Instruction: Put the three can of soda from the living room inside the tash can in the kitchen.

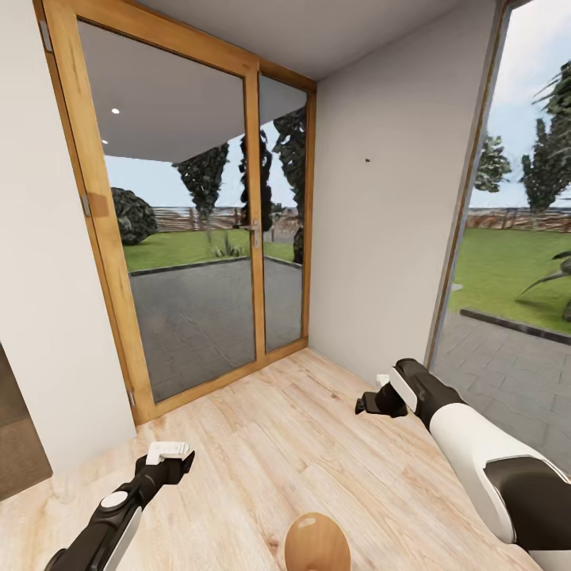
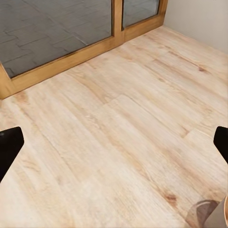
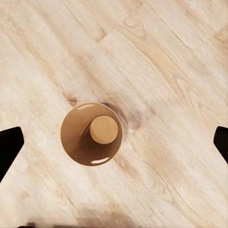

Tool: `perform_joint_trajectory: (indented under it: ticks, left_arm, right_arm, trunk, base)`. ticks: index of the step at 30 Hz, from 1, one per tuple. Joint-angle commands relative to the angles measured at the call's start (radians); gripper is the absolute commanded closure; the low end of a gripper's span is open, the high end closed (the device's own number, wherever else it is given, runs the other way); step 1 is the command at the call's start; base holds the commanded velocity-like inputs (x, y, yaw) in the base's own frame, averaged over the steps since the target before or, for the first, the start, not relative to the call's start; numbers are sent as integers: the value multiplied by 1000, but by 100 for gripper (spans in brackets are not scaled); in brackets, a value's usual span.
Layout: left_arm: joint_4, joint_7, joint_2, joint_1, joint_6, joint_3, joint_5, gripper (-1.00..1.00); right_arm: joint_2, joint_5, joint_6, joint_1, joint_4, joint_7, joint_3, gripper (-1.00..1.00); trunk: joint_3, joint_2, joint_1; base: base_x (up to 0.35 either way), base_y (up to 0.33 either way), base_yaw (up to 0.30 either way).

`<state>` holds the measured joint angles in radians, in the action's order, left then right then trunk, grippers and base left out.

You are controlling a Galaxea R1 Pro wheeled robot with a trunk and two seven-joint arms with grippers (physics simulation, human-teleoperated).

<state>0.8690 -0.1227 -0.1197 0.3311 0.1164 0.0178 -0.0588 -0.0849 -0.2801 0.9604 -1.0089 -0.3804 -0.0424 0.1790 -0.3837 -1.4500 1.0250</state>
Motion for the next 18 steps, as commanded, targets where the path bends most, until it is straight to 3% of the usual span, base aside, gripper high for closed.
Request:
perform_joint_trajectory:
  ticks: [1,18]
  left_arm:
    - [0,0,0,0,0,0,0,-100]
    - [0,0,0,-1,-3,0,-1,-100]
  right_arm:
    - [0,1,0,0,0,-1,0,-100]
    - [-4,2,0,1,-3,-4,-1,-100]
  trunk:
    - [0,0,0]
    - [0,0,0]
  base:
    - [0,0,0]
    - [0,0,0]
